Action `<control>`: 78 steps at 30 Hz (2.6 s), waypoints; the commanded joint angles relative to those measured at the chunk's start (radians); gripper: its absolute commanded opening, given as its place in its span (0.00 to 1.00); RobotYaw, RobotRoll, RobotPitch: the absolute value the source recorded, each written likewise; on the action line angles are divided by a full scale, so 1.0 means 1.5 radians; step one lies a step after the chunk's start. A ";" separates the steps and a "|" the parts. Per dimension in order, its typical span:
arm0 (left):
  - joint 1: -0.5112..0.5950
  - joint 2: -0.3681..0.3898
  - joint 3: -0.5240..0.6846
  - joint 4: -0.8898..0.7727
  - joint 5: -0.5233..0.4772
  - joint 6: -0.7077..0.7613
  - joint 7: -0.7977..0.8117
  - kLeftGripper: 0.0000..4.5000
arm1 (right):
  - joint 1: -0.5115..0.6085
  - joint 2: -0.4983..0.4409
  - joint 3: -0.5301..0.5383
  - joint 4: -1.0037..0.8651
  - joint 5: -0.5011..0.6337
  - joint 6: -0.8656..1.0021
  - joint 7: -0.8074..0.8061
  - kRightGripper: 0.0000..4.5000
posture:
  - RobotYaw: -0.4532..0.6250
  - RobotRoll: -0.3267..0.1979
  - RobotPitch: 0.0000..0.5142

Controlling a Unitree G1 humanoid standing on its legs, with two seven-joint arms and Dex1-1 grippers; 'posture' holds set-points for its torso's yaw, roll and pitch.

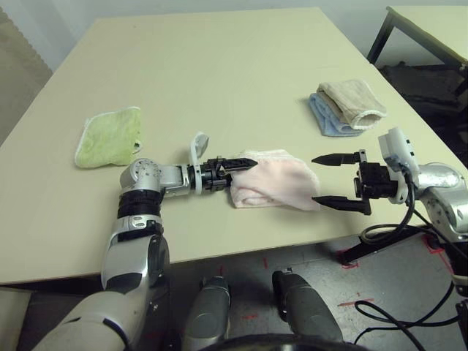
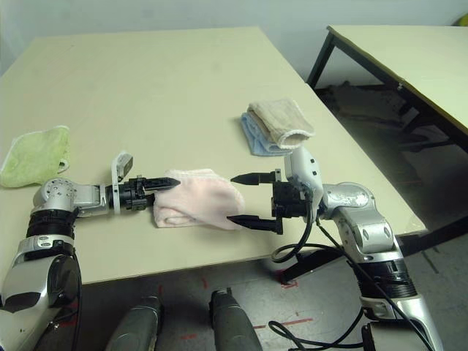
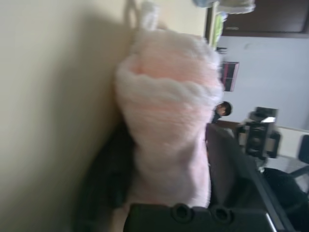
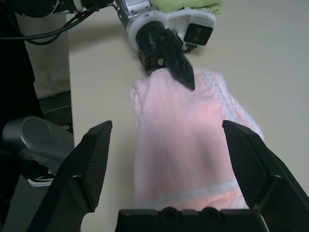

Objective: Fold the towel and set it aside.

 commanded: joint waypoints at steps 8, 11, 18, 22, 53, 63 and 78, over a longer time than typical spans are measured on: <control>-0.008 0.034 -0.042 0.036 0.016 0.033 -0.052 0.00 | 0.005 -0.007 -0.004 0.009 -0.008 -0.016 0.005 1.00 | 0.37 0.62 0.31; -0.023 0.056 -0.042 0.013 0.011 0.049 -0.064 0.00 | 0.012 -0.006 -0.005 0.013 -0.008 -0.023 0.007 1.00 | 0.38 0.62 0.31; -0.083 0.114 -0.040 -0.002 -0.010 0.086 -0.069 0.00 | 0.020 0.001 -0.002 0.026 -0.010 -0.038 0.008 1.00 | 0.39 0.62 0.31; -0.127 0.167 -0.074 0.003 -0.057 0.086 -0.082 0.00 | 0.015 0.010 0.004 0.031 -0.014 -0.044 0.007 1.00 | 0.39 0.62 0.31; -0.137 0.113 0.540 -0.289 -0.152 -0.086 0.369 0.00 | -0.008 0.029 0.012 0.043 -0.015 -0.041 0.026 1.00 | 0.49 0.62 0.30; -0.006 0.038 0.625 -0.439 -0.263 -0.264 0.502 0.00 | -0.016 0.032 0.014 0.052 -0.014 -0.034 0.035 1.00 | 0.51 0.62 0.31; 0.113 0.015 0.516 -0.342 -0.307 -0.504 0.449 0.00 | -0.015 0.029 0.009 0.039 -0.011 -0.013 0.043 1.00 | 0.54 0.62 0.30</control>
